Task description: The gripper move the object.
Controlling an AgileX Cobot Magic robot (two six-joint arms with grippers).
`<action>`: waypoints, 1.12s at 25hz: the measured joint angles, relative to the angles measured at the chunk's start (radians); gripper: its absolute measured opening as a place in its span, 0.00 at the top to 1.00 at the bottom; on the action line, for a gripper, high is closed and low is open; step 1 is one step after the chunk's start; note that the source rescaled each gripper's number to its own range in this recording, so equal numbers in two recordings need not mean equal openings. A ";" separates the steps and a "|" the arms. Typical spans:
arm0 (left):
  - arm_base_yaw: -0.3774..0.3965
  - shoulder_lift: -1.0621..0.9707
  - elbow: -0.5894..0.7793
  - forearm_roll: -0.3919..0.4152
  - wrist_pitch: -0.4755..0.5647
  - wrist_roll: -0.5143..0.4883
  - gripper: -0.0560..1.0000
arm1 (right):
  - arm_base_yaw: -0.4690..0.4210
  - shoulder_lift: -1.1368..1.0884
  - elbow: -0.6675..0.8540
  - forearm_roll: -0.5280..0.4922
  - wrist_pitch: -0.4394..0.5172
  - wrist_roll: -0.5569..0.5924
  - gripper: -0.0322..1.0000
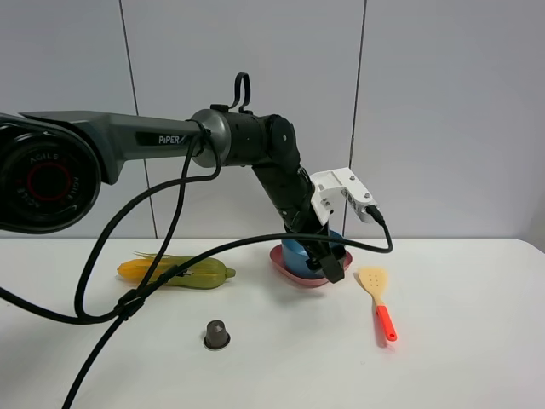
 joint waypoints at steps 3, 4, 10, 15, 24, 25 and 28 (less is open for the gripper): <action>0.000 -0.040 0.000 0.000 0.077 -0.103 0.01 | 0.000 0.000 0.000 0.000 0.000 0.000 0.00; 0.000 -0.062 0.000 0.000 0.111 -0.156 0.01 | 0.000 0.000 0.000 0.000 0.000 0.000 0.00; 0.000 -0.277 0.000 0.016 0.286 -0.476 0.01 | 0.000 0.000 0.000 0.000 0.000 0.000 0.00; -0.004 -0.432 0.000 0.275 0.403 -0.617 0.01 | 0.000 0.000 0.000 0.000 0.000 0.000 0.00; 0.202 -0.688 0.000 0.391 0.407 -0.638 0.01 | 0.000 0.000 0.000 0.000 0.000 0.000 0.00; 0.239 -0.702 -0.001 0.390 0.409 -0.638 0.01 | 0.000 0.000 0.000 0.000 0.000 0.000 0.00; 0.356 -0.743 -0.001 0.378 0.411 -0.638 0.01 | 0.000 0.000 0.000 0.000 0.000 0.000 0.00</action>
